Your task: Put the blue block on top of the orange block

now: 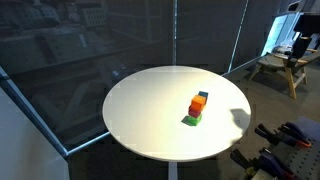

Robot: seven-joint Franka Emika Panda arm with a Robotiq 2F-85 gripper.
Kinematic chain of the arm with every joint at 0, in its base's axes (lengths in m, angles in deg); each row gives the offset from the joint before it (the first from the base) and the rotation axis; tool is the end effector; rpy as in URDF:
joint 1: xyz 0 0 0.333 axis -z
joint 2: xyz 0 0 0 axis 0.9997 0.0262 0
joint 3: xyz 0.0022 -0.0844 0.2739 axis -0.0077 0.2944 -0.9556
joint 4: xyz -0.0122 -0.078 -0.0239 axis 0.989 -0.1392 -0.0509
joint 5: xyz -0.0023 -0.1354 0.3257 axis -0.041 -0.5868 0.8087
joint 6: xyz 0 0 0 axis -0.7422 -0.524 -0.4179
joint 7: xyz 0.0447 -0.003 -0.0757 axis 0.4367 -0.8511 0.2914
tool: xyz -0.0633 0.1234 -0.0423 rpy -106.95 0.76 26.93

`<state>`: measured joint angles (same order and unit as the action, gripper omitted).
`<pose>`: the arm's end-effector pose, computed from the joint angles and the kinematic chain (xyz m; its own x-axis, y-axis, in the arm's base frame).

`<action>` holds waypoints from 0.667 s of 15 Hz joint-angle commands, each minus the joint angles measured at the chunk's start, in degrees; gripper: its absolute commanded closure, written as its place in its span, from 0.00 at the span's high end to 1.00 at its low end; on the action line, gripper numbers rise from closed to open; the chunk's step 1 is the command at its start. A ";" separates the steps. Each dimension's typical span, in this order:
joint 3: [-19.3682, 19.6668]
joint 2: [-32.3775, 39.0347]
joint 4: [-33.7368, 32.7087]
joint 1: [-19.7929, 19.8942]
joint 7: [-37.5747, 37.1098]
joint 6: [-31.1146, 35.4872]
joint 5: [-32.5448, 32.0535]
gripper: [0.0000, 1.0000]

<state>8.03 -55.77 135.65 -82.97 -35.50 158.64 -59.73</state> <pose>0.2887 -0.1294 0.3742 0.9762 0.2164 -0.0163 0.2151 -0.9747 -0.0608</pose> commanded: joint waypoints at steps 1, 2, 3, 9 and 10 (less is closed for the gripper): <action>-0.48 0.09 -0.06 0.48 0.26 -0.06 0.35 1.00; -0.48 0.09 -0.06 0.48 0.26 -0.06 0.35 1.00; -0.48 0.09 -0.06 0.48 0.26 -0.06 0.35 1.00; -0.66 0.91 -0.51 0.19 -0.14 0.04 0.70 1.00; -0.61 1.41 -0.92 -0.11 0.13 -0.20 1.01 1.00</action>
<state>7.93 -55.59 135.65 -82.97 -35.52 158.64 -59.68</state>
